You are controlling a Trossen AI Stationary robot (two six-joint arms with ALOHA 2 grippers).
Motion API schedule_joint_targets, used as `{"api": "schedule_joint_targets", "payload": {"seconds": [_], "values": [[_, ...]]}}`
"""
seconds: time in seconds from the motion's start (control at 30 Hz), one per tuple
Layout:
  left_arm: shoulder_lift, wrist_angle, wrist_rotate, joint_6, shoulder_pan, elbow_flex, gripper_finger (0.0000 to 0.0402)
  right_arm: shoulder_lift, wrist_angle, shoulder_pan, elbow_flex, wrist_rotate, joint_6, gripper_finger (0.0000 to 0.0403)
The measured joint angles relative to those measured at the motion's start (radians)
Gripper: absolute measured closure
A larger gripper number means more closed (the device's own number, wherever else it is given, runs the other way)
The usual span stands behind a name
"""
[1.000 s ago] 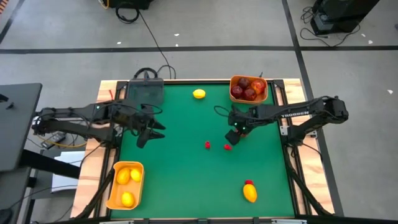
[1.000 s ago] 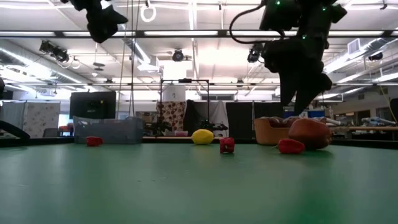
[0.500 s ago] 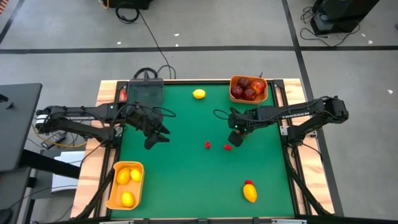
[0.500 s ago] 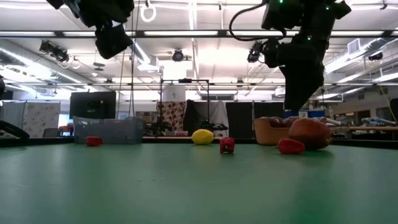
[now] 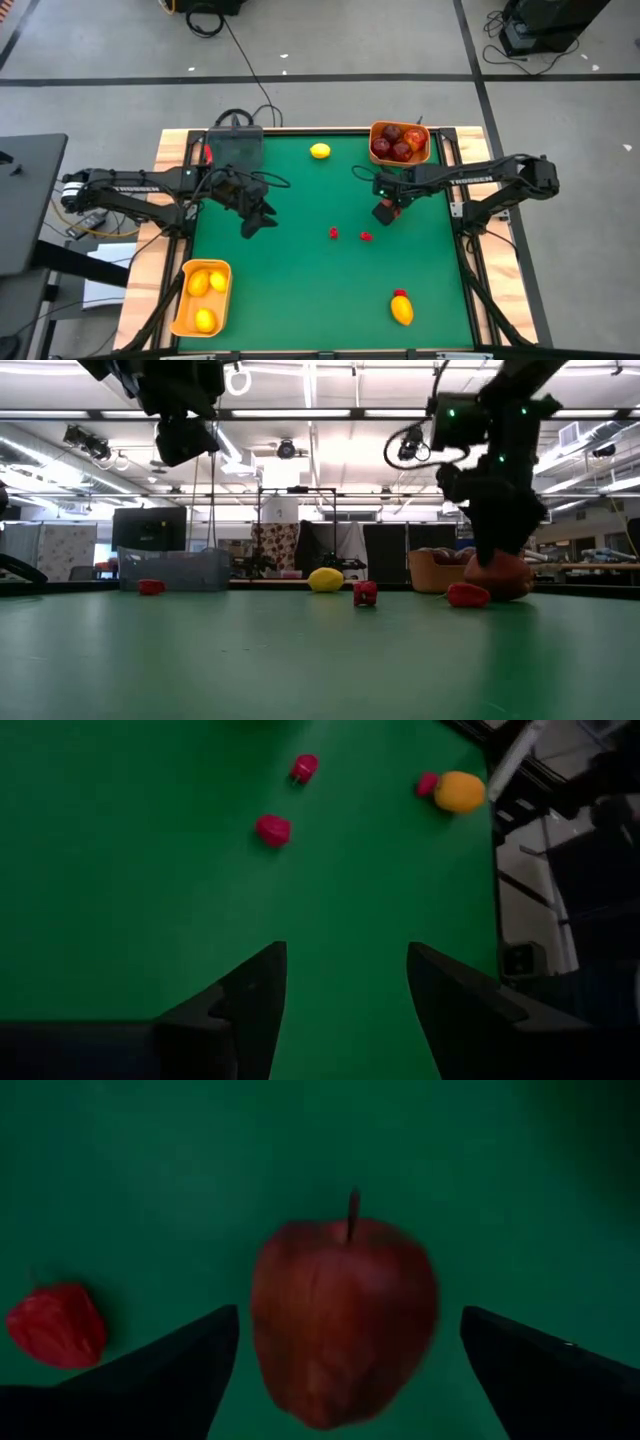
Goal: Sort produce into baskets
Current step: Put the apple into the orange bin
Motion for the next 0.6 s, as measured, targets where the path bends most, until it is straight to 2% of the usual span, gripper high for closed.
{"api": "schedule_joint_targets", "payload": {"seconds": [0.17,0.3,0.43,0.6], "values": [[0.0,0.0,-0.014,-0.022,0.0,0.0,0.0188,0.0,0.074,-0.027,-0.066,-0.033,0.02,0.0019],[0.0,-0.001,-0.02,-0.041,0.0,0.0,0.0188,0.0,0.079,-0.048,-0.073,-0.044,0.01,0.0058],[0.0,0.0,-0.031,-0.048,0.0,0.0,0.0188,0.0,0.088,-0.073,-0.051,-0.061,-0.017,0.011],[0.0,0.028,-0.073,-0.088,0.0,0.0,0.0188,0.0,0.089,-0.104,0.026,-0.065,-0.054,0.0115]]}}
